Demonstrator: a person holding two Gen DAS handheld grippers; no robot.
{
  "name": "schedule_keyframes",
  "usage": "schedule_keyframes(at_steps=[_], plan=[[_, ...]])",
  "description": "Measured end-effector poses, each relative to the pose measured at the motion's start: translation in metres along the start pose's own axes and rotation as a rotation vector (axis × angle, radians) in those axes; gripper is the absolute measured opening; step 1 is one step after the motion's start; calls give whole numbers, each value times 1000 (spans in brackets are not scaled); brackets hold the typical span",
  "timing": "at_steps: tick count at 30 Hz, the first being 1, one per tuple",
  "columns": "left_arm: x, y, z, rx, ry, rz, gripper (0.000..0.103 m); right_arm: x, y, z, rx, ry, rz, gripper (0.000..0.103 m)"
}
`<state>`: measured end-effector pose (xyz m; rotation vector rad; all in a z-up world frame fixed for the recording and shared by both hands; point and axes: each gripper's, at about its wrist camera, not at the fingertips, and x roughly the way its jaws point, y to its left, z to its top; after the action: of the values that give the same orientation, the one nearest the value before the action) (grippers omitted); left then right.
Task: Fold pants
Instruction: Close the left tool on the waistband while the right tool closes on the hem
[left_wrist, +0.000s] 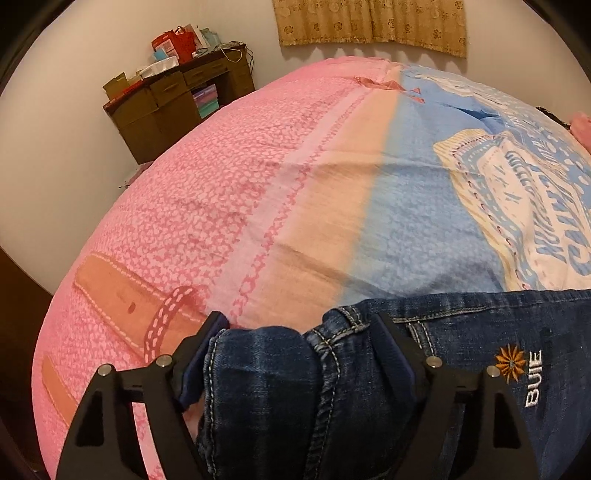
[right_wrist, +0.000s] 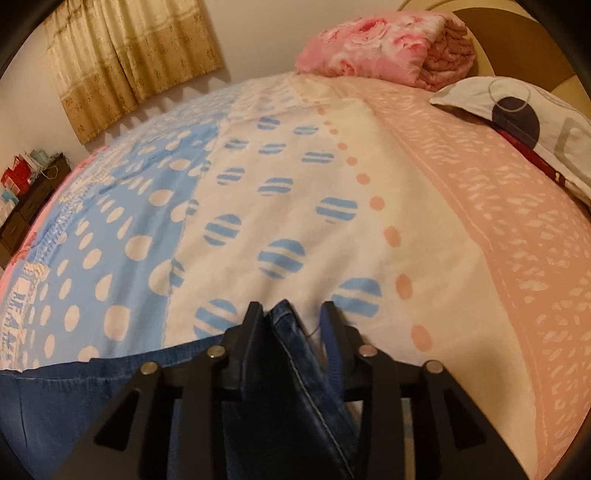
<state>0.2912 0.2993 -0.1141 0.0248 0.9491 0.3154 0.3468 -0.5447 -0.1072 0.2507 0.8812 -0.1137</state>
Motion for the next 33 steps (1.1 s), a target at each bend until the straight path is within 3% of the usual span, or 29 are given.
schedule_keyframes(at_steps=[1,4,8,18,33], plan=[[-1,-4,-2,14,-8,11,79,1,0,1,2,3,3,20],[-8,-13,-5,55,-34,-7,56,-2,-2,-1,27,-4,47,12],[-22,-19,-8,97,-89,8,48,-12,-4,-7,48,-42,71,11],[-81,-1,-14,65,-219,-64,46,-73,-6,-17,71,-148,143,10],[-161,35,-63,-22,-333,-175,45,-222,-24,-71,80,-300,231,10]])
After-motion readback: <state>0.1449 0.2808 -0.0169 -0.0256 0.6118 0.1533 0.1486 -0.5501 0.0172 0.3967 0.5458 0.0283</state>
